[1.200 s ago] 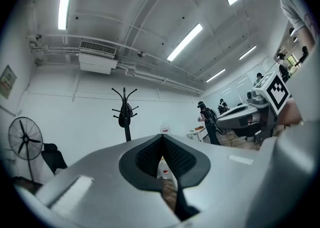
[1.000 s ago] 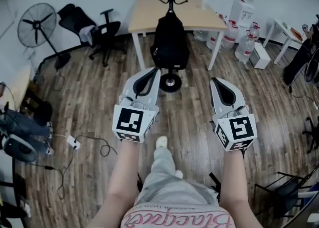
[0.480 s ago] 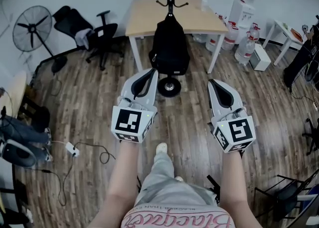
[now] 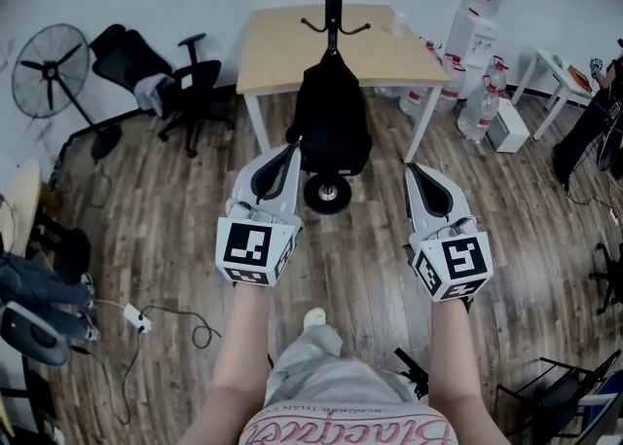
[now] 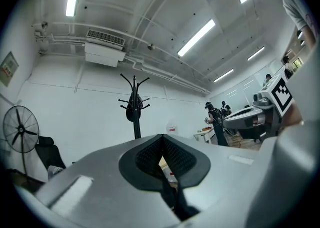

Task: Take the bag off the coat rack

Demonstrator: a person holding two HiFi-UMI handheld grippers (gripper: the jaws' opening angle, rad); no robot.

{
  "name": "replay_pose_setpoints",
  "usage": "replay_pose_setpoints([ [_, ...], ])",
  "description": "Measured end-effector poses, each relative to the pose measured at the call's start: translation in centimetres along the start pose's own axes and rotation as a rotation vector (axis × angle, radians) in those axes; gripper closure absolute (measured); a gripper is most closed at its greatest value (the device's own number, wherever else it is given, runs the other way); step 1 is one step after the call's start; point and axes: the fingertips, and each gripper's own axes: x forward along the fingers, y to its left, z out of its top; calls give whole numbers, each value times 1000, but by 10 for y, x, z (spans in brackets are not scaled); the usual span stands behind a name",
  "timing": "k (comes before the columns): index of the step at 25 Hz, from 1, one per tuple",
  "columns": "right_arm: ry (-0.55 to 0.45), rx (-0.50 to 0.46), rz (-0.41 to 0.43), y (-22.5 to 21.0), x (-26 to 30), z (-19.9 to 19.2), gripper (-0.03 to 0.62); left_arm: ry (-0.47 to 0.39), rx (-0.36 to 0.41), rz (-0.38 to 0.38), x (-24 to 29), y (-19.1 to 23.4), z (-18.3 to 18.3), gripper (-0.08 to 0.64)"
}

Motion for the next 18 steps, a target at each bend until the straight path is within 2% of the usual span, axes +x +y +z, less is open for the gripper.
replay_pose_setpoints([
  [6,45,-40,18,-7,62,-9,589,10,3,-13,41,35,-16,541],
  [11,57,-28,5,-8,112,-12,589,4,-14,-12,71,74,-25,541],
  [18,83,-29,-11,-6,145,-26,589,10,-31,-44,97,99,-42,541],
])
